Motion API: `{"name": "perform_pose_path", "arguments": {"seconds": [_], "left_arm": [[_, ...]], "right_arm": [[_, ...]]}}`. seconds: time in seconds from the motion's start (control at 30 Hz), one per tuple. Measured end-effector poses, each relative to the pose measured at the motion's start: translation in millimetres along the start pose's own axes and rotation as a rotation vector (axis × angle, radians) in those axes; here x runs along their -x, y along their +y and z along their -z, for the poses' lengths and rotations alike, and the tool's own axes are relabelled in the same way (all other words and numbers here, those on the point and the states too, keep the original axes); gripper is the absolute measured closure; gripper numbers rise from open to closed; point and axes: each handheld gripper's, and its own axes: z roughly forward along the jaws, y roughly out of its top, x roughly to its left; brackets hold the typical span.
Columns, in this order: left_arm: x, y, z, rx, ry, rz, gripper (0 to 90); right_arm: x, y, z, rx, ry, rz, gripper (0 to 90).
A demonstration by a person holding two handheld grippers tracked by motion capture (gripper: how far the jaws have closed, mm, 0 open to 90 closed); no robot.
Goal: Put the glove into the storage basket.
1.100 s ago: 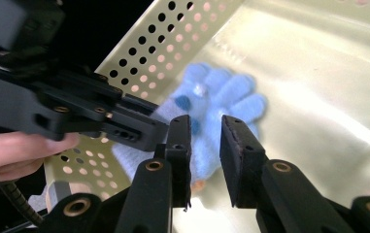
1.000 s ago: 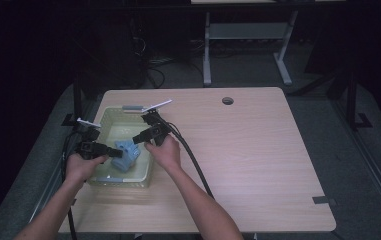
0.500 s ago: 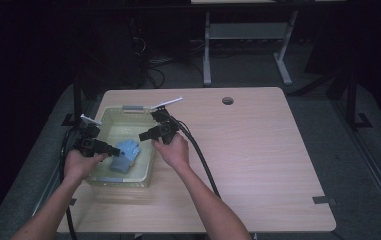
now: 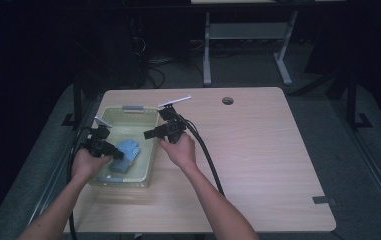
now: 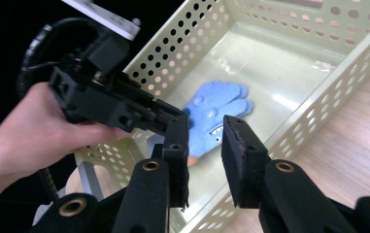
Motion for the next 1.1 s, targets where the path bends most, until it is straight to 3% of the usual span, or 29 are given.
{"name": "perform_pose_path", "arguments": {"seconds": [0.27, 0.4, 0.47, 0.77, 0.97, 1.1], "left_arm": [[5.2, 2.3, 12.5, 0.078, -0.034, 0.008, 62.8], [12.3, 2.3, 15.8, 0.111, -0.062, -0.010, 56.8], [15.6, 2.3, 18.0, 0.132, -0.079, -0.028, 56.6], [23.0, 6.9, 32.5, 0.211, -0.156, -0.019, 55.9], [31.2, 5.6, 40.9, 0.239, -0.190, -0.048, 55.7], [32.7, 3.8, 45.5, 0.263, -0.219, -0.045, 54.3]], "right_arm": [[2.6, -5.0, 10.2, 0.017, 0.016, -0.017, 70.2], [7.1, -8.4, 16.1, 0.021, 0.014, -0.027, 68.6], [10.0, -10.7, 19.9, 0.023, 0.011, -0.038, 66.9], [17.9, -12.7, 31.9, 0.047, 0.034, -0.054, 61.7], [23.6, -12.7, 43.4, 0.061, 0.027, -0.067, 58.0], [28.8, -14.0, 57.1, 0.081, 0.023, -0.070, 54.5]]}}
